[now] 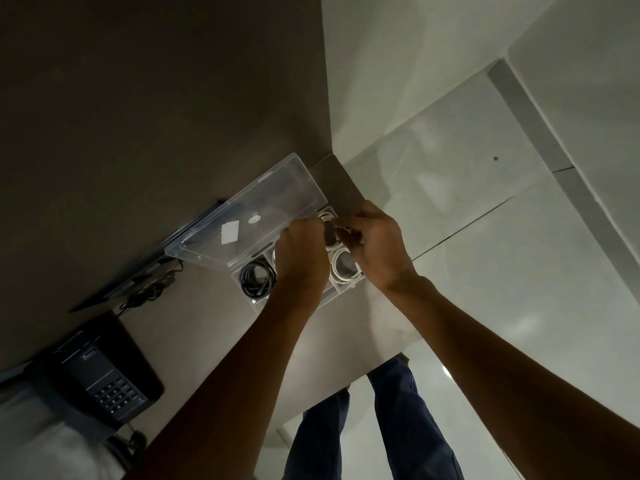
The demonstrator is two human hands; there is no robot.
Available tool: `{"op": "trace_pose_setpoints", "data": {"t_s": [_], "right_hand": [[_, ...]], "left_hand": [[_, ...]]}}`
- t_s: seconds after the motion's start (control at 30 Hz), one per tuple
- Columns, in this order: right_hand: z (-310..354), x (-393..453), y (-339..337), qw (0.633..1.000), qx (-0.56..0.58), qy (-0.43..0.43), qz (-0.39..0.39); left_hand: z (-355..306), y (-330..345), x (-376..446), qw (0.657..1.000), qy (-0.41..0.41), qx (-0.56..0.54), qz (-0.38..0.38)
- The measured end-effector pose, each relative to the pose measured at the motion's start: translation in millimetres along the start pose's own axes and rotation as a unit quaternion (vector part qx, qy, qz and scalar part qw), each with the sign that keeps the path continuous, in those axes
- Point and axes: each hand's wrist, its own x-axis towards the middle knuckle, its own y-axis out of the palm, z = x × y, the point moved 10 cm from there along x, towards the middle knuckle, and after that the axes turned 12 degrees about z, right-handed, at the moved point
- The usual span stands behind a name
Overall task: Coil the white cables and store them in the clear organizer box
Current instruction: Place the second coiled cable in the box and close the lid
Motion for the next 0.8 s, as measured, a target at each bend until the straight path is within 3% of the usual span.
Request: {"op": "trace_pose_setpoints", "data": {"t_s": [0.13, 0.27, 0.5, 0.6, 0.8], "right_hand": [[-6, -4, 2, 0.999, 0.024, -0.015, 0.034], [-3, 1, -8, 1.000, 0.021, -0.002, -0.007], [8, 11, -7, 1.000, -0.017, 0.002, 0.015], [7, 9, -5, 0.999, -0.035, -0.001, 0.001], [-7, 10, -4, 0.998, 0.044, 0.042, -0.019]], "left_hand": [[5, 5, 2, 0.999, 0.015, -0.028, -0.002], [-3, 7, -3, 0.997, 0.044, -0.059, -0.013], [-5, -14, -11, 0.990, 0.079, -0.035, -0.108], [9, -7, -6, 0.989, 0.075, -0.086, -0.093], [18, -2, -9, 0.990, 0.090, -0.088, -0.068]]}}
